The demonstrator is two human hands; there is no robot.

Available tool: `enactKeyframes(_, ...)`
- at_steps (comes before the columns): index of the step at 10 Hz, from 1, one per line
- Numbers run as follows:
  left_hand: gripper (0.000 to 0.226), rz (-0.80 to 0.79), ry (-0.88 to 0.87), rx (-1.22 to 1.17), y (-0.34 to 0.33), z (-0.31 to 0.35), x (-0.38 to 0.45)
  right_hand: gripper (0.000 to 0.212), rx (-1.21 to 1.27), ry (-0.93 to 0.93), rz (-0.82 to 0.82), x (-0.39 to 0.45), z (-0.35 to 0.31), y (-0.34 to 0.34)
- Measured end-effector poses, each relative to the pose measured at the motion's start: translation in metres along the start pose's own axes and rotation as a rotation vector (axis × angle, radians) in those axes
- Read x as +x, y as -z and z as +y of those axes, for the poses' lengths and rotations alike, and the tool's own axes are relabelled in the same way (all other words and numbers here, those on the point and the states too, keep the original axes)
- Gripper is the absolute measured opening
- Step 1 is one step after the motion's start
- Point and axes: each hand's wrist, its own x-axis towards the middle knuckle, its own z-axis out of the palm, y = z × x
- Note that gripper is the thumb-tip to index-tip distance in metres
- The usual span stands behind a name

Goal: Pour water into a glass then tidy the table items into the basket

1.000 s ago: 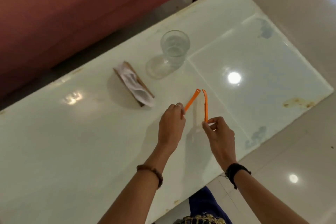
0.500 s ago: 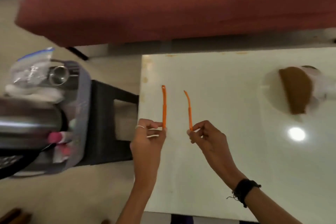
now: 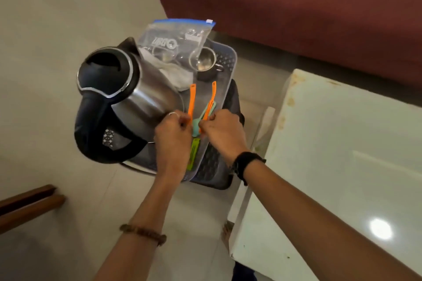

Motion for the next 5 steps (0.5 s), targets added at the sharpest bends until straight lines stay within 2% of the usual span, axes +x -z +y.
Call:
enactKeyframes(1,0.009,-0.037,-0.018,0.074,-0.01,0.001,0.009,0.022,-0.096,-0.019,0.022,0.011,-0.006,-0.007)
enactKeyframes(2,0.016,-0.014,-0.112,0.137,-0.016,0.003,0.011,0.025,-0.133,-0.012,0.04,0.015,-0.01,-0.009)
enactKeyframes(3,0.011,-0.019,-0.143,0.109,-0.02,-0.001,0.008,0.024,-0.161,0.015,0.03,0.013,-0.009,-0.008)
enactKeyframes(4,0.015,-0.041,-0.141,0.012,-0.02,-0.002,0.0,0.022,-0.088,0.091,0.055,0.003,-0.002,-0.003)
enactKeyframes(5,0.023,0.001,-0.121,-0.122,-0.026,0.006,-0.018,0.018,0.087,0.12,0.146,-0.008,0.016,0.014)
